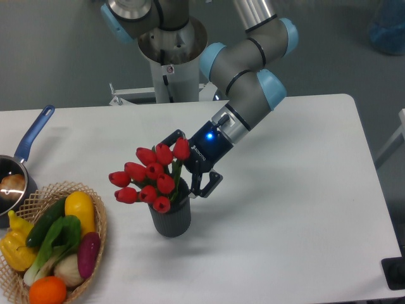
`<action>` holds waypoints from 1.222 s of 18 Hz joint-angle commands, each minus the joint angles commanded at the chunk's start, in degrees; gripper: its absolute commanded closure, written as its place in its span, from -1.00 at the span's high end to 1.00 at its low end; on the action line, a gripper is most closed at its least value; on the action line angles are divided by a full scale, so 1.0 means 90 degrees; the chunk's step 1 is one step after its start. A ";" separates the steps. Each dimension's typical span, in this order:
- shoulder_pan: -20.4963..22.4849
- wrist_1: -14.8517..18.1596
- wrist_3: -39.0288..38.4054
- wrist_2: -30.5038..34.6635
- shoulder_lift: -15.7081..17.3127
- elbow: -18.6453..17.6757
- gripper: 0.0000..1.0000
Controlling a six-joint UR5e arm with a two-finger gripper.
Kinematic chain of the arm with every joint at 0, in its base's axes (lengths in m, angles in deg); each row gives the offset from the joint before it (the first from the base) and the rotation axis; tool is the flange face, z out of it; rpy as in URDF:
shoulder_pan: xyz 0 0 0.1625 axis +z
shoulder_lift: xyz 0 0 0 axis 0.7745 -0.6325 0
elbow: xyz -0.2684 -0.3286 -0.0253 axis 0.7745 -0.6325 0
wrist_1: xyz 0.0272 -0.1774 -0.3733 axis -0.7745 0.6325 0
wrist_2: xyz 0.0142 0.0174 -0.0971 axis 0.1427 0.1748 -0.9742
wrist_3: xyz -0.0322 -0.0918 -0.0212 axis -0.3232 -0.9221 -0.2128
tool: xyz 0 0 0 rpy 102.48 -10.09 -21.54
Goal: Pick up the flowers from the vase
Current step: 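Close the gripper on the bunch of tulip stems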
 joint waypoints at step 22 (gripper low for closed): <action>0.0009 -0.0039 0.0020 -0.0234 -0.0029 0.0000 0.22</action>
